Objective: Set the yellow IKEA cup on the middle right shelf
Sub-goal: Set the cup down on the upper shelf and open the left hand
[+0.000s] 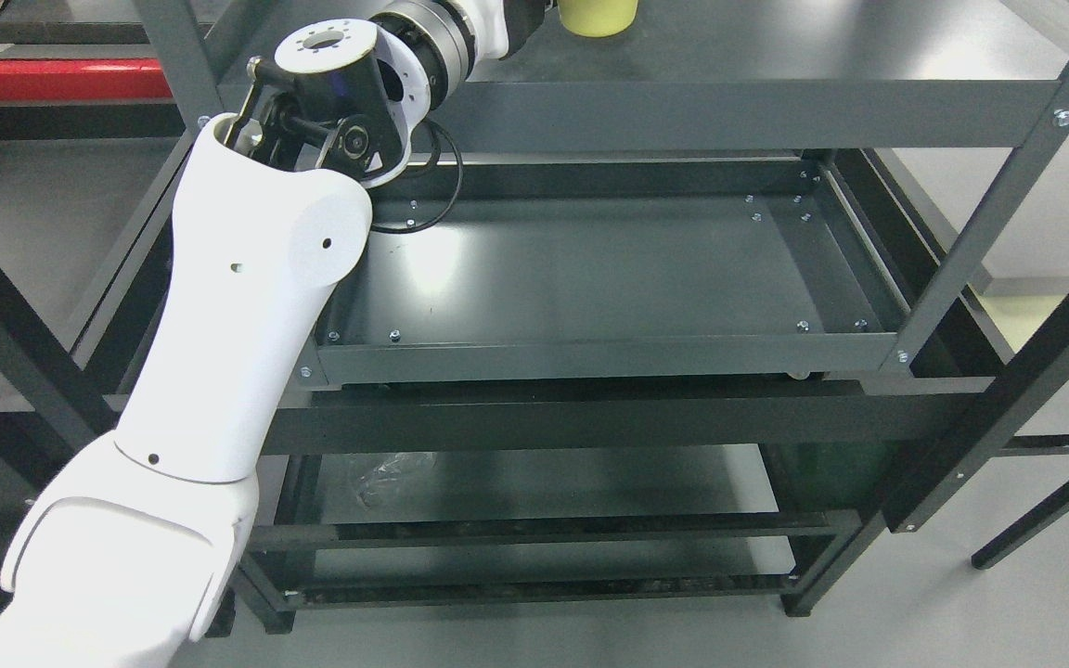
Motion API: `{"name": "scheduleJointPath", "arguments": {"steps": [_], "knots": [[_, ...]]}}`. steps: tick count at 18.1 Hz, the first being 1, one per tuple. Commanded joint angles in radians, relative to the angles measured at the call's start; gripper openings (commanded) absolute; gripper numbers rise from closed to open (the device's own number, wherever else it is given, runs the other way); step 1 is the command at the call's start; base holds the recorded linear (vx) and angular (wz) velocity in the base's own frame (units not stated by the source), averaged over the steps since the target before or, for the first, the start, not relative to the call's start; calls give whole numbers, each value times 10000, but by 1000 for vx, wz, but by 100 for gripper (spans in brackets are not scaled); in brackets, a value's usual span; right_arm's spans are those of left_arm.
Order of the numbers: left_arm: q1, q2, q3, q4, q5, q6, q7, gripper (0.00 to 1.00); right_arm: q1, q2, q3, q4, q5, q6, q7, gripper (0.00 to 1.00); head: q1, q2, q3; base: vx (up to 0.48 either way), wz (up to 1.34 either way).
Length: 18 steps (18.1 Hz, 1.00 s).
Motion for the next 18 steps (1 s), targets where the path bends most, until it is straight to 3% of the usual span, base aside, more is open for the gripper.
{"name": "scheduleJointPath", "arguments": {"steps": [1, 12, 18], "knots": [[-41, 175, -42, 836, -550, 48, -134, 99, 138, -175, 169, 1, -245, -6, -1, 99, 0, 0, 0, 0, 0], [-547, 175, 1507, -2031, -812, 139, -165, 99, 138, -175, 169, 1, -245, -6, -1, 99, 0, -2, 0, 0, 0], [-563, 175, 1891, -2508, -812, 552, -1802, 93, 138, -175, 169, 1, -245, -6, -1, 99, 0, -2, 0, 0, 0]]}}
